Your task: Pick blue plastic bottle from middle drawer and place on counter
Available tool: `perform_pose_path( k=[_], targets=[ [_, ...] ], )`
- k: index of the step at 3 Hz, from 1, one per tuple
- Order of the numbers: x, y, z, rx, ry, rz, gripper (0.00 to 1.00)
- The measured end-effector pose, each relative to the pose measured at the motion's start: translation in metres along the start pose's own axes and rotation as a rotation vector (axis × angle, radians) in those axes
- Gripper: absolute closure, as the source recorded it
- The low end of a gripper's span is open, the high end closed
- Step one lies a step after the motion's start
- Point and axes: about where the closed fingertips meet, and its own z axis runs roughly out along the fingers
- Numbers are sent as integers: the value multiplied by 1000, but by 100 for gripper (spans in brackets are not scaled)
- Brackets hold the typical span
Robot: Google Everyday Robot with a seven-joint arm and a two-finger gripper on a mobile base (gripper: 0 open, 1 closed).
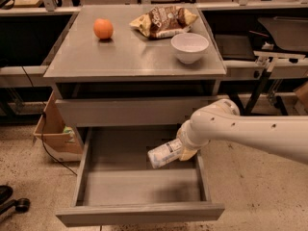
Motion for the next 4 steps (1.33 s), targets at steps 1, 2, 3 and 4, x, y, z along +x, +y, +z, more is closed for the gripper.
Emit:
perform_pose_path(
  k=[1,2,3,4],
  targets=[
    [-5,-14,-44,65,34,-11,100],
    [-20,-40,-97,160,86,-53,100],
    [-32,-75,-138,220,115,-89,100],
    [-47,-131,-192,297,120,-118,100]
  ],
)
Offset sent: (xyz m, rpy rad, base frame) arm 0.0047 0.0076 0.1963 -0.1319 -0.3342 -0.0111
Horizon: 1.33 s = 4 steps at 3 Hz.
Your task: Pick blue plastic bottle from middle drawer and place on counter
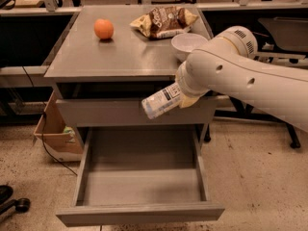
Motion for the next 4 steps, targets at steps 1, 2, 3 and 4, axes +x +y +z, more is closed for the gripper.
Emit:
perform_pose_path(
  k=[1,2,3,4],
  targets=[
    [0,0,0,1,0,0,100],
    [3,-10,-8,36,8,-4,100],
    [3,-37,-18,88,16,-19,100],
    [4,-72,-25,139,2,-21,100]
  ],
)
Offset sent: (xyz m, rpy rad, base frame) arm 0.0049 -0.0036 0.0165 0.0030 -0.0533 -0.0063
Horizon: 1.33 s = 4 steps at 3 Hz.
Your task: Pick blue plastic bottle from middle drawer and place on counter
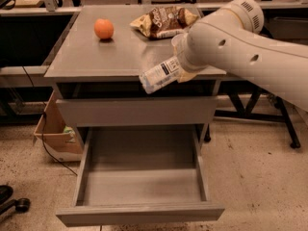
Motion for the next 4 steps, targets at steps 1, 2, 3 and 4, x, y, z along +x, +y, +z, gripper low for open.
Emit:
perform_pose_path(
  k=[1,2,3,4],
  targets=[
    [-7,-43,-5,66,-28,-15,100],
    [-37,-93,0,136,-99,-35,100],
    [-63,-117,9,170,-157,-35,100],
    [-88,-138,35,173,-218,-4,100]
  ],
)
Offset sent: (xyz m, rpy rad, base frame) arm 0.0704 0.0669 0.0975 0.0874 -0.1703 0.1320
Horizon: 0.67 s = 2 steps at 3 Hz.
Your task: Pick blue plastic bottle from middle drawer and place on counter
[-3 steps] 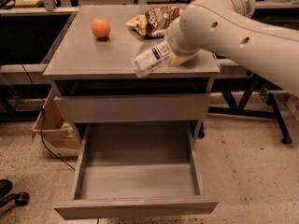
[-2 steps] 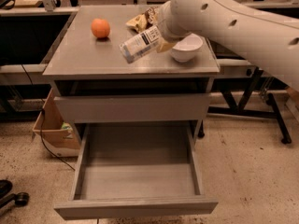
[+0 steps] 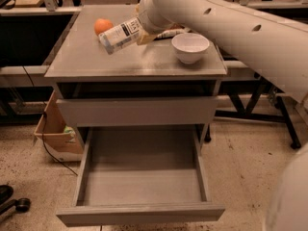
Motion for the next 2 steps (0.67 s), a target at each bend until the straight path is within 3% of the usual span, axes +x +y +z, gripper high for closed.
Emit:
perform_pose_path(
  k=[1,2],
  targets=[
    [-19,-7,47,-9,-78,81,100],
    [-28,-6,71,-23,-118,132,100]
  ],
)
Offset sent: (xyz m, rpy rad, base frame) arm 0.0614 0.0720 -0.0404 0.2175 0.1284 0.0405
